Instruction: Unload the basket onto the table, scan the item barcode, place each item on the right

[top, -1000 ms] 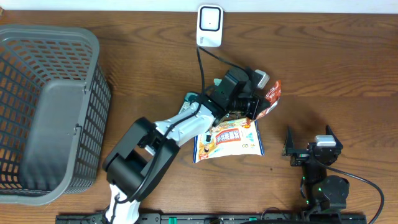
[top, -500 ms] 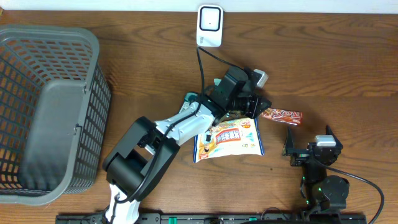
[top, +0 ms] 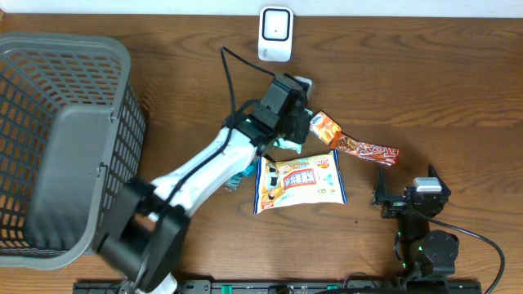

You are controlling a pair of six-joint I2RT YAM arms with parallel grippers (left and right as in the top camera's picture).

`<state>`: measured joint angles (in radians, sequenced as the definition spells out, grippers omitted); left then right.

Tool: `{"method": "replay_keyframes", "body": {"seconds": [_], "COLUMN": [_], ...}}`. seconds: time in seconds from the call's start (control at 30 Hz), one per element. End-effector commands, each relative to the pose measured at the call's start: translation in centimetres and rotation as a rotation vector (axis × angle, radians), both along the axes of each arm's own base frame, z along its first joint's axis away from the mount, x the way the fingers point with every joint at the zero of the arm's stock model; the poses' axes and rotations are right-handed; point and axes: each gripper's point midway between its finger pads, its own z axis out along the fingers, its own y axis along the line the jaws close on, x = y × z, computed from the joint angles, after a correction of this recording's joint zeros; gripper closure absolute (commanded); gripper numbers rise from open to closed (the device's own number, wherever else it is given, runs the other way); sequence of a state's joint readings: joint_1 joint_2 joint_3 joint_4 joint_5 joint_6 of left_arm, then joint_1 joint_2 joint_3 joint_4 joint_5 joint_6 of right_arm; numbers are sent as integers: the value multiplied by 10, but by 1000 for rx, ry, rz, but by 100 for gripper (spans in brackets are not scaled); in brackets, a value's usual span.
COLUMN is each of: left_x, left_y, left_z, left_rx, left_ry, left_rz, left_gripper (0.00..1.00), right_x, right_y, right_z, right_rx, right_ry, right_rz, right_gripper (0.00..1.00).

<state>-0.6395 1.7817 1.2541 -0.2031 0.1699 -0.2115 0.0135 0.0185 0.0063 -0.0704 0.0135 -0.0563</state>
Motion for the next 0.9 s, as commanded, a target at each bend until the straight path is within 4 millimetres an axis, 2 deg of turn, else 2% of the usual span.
{"method": "replay_keyframes", "body": {"seconds": [0.0,0.1,0.17,0.23,0.37,0.43,0.47,0.57,0.67,0.7,0.73,0.87], "left_x": [20,25,28,27,13,1,-5,-15,-15,-16,-17,-31], "left_y": [43,71,100,119,151,161,165,173,171,165,162,154], "left_z": [54,101,149,194,288,322,333,345,326,319,314,296], "left_rx": [191,274,337,381,428,440,456,583,780,811,813,757], "left_ry": [-256,-406,-554,-690,-967,-1066,-1097,-1144,-1114,-1114,-1107,-1057], "left_rz": [83,160,264,330,441,460,459,404,254,174,132,7], "left_gripper": [77,77,77,77,76,64,60,52,47,39,32,26], "right_x": [0,0,0,0,0,0,0,0,0,0,0,0], "right_y": [3,3,3,3,3,3,3,3,3,3,3,3], "right_z": [-1,-1,-1,-1,-1,-1,-1,-1,-1,-1,-1,-1], "right_rx": [-8,-8,-8,-8,-8,-8,-8,-8,-8,-8,-8,-8], "right_ry": [3,3,3,3,3,3,3,3,3,3,3,3], "right_rz": [13,13,13,13,13,13,13,13,13,13,13,13], "right_gripper": [1,1,1,1,1,1,1,1,1,1,1,1]}}
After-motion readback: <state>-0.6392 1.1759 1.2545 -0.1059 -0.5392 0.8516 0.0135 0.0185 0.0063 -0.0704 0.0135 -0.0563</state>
